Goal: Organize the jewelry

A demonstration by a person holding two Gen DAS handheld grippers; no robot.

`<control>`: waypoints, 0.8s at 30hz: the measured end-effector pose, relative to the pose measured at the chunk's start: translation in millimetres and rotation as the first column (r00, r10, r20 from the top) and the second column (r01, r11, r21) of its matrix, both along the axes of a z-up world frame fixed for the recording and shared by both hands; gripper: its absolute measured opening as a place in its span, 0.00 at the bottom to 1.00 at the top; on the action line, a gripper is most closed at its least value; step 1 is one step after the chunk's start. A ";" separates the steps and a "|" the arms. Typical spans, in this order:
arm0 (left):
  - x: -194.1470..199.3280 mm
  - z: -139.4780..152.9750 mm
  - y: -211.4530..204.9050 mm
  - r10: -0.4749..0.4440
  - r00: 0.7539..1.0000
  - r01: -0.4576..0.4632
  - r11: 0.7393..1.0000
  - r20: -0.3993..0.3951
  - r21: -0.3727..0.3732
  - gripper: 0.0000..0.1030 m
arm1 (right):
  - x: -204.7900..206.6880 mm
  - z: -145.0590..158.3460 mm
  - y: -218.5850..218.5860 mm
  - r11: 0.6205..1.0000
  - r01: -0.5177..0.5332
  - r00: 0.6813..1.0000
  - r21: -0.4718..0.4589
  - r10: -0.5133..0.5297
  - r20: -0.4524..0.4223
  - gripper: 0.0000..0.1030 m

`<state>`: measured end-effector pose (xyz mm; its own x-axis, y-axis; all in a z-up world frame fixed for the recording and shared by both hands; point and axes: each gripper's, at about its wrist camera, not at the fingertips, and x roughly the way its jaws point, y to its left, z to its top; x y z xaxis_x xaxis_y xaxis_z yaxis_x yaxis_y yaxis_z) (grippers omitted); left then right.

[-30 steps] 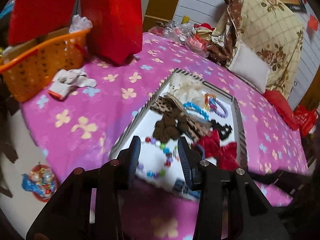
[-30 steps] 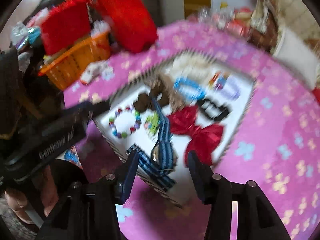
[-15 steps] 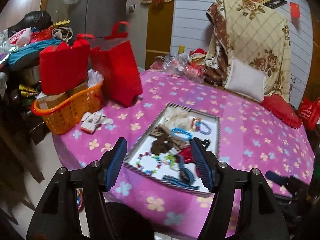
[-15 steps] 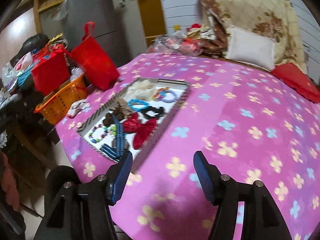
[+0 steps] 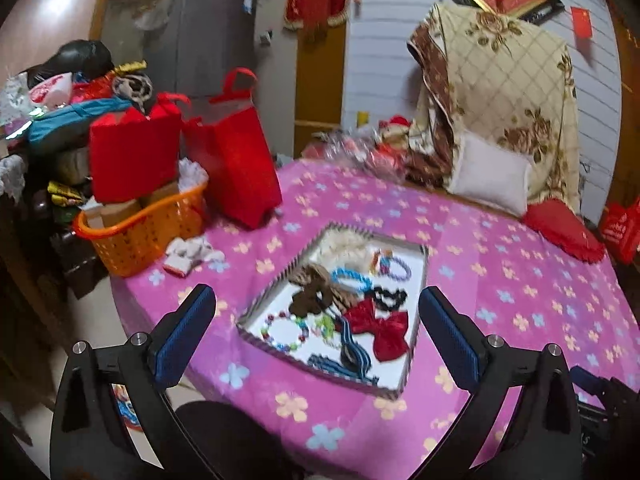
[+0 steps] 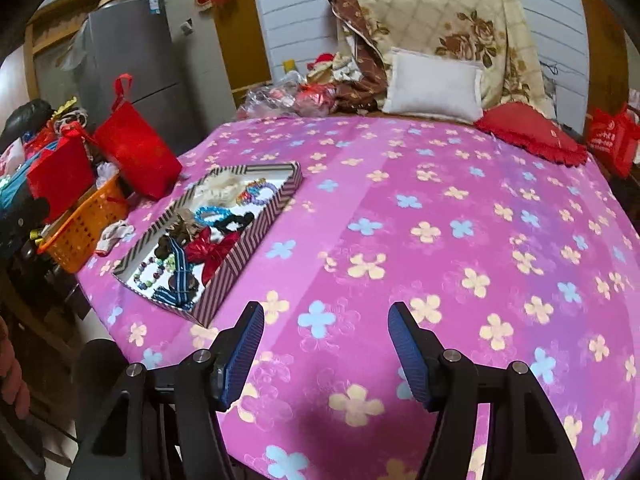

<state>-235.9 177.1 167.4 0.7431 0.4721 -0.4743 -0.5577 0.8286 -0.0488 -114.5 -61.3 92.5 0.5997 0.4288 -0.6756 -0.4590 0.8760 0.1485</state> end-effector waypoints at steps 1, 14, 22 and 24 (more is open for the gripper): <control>1.3 -2.7 -0.5 -0.004 1.000 0.004 1.000 -0.011 0.000 0.99 | -0.3 -1.6 1.8 1.000 -0.004 1.000 -0.003 0.004 -0.007 0.60; 22.9 -48.1 -0.5 -0.077 0.987 0.062 0.993 -0.144 -0.105 0.99 | 0.7 -29.0 21.7 0.996 -0.013 0.999 -0.088 0.008 -0.054 0.61; 44.4 -74.2 -0.6 -0.089 0.969 0.066 0.992 -0.230 -0.105 0.99 | 0.7 -32.4 24.8 0.986 0.025 0.999 -0.166 -0.032 -0.041 0.61; 47.6 -78.3 2.7 -0.087 0.966 0.063 0.992 -0.245 -0.105 0.99 | 2.5 -33.8 27.9 0.984 0.026 0.998 -0.178 -0.035 -0.049 0.61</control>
